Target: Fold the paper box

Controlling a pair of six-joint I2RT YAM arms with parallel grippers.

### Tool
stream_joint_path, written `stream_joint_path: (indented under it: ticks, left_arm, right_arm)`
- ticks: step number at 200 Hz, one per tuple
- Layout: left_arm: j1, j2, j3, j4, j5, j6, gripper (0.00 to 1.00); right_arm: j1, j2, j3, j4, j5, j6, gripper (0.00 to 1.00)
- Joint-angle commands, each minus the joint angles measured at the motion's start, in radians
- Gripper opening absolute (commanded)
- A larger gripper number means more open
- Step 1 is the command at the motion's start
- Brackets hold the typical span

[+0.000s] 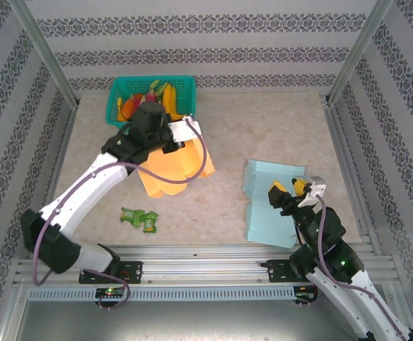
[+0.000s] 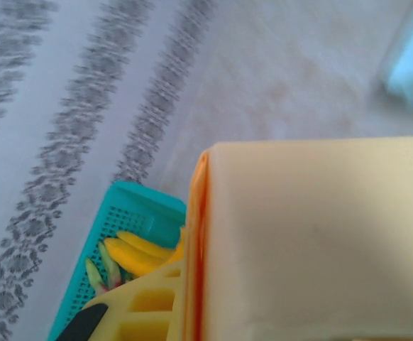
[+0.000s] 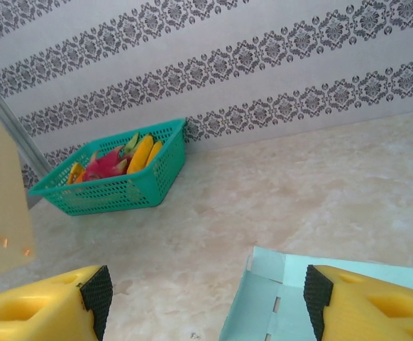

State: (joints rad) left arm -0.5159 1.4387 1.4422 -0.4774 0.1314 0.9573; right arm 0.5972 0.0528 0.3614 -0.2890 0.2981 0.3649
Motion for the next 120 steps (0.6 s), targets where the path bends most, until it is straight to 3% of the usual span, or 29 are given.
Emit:
stream_joint_path:
  ticks: [1,47,88,120]
  left_arm:
    - [-0.021,0.097,0.205,-0.451,0.009,0.483,0.00]
    - [-0.170,0.277,0.285,-0.618,-0.413,0.863,0.00]
    - [-0.302,0.413,0.281,-0.601,-0.466,0.939,0.00]
    - [-0.338,0.516,0.218,-0.526,-0.477,0.959,0.02]
  right_arm:
    - [-0.005,-0.001,-0.012,-0.012,0.001,0.014,0.73]
    - [-0.007,0.001,-0.012,-0.016,0.037,0.003,0.73]
    - [-0.010,-0.018,-0.035,-0.024,0.062,-0.003,0.73]
    - [-0.010,-0.018,-0.042,-0.027,0.065,-0.003,0.73]
